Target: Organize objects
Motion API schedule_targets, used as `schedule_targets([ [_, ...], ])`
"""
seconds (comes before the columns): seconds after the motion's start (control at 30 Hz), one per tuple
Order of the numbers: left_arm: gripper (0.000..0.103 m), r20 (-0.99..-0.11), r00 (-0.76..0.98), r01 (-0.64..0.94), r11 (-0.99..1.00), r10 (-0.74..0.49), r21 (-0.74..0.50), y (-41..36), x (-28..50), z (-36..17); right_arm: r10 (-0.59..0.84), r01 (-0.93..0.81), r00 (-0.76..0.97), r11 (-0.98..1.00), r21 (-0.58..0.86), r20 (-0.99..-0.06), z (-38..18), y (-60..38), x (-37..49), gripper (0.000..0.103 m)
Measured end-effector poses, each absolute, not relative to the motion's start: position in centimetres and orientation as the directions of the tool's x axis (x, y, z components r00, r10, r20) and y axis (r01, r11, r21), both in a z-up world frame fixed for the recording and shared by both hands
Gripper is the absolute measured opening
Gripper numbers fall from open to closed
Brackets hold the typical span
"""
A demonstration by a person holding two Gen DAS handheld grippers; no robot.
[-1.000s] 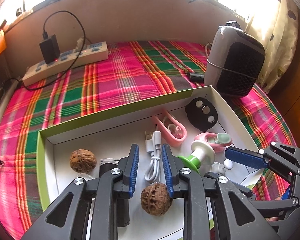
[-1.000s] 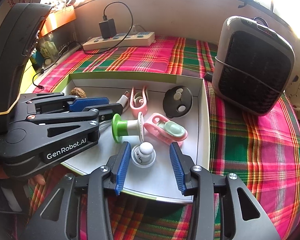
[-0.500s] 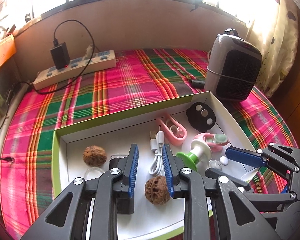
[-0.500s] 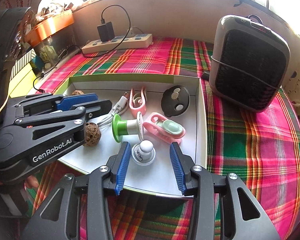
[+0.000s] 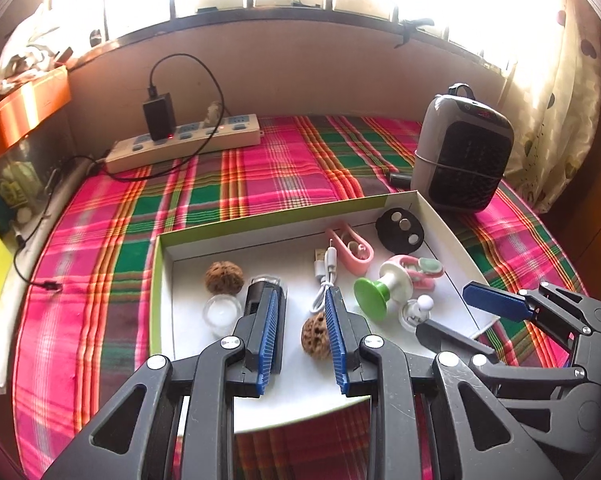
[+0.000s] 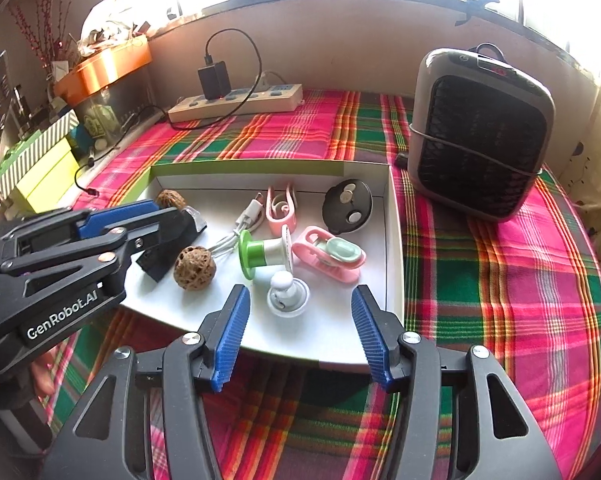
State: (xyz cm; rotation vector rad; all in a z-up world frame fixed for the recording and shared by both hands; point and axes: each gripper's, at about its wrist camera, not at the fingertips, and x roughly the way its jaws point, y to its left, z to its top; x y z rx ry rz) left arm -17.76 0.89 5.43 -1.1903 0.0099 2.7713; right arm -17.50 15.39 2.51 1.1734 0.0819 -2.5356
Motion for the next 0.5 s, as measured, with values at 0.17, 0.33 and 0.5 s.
schedule_targets([
  [0.17,0.023,-0.715,-0.692,-0.095,-0.994,0.101,-0.048,0.7,-16.2,5.8,-0.285,0.33,-0.611,-0.94,0.09,-0.738,3.0,15.4,-16.5,0.054],
  [0.33,0.023,-0.709,-0.7,-0.07,-0.996,0.088,-0.054,0.5,-14.5,5.9,-0.284,0.322,-0.626,-0.942,0.092,-0.726,3.4,15.6,-15.5,0.054],
  [0.5,0.023,-0.705,-0.707,-0.041,-0.998,0.062,-0.048,0.3,-12.6,5.8,-0.274,0.314,-0.642,-0.946,0.08,-0.716,3.9,15.7,-14.2,0.054],
])
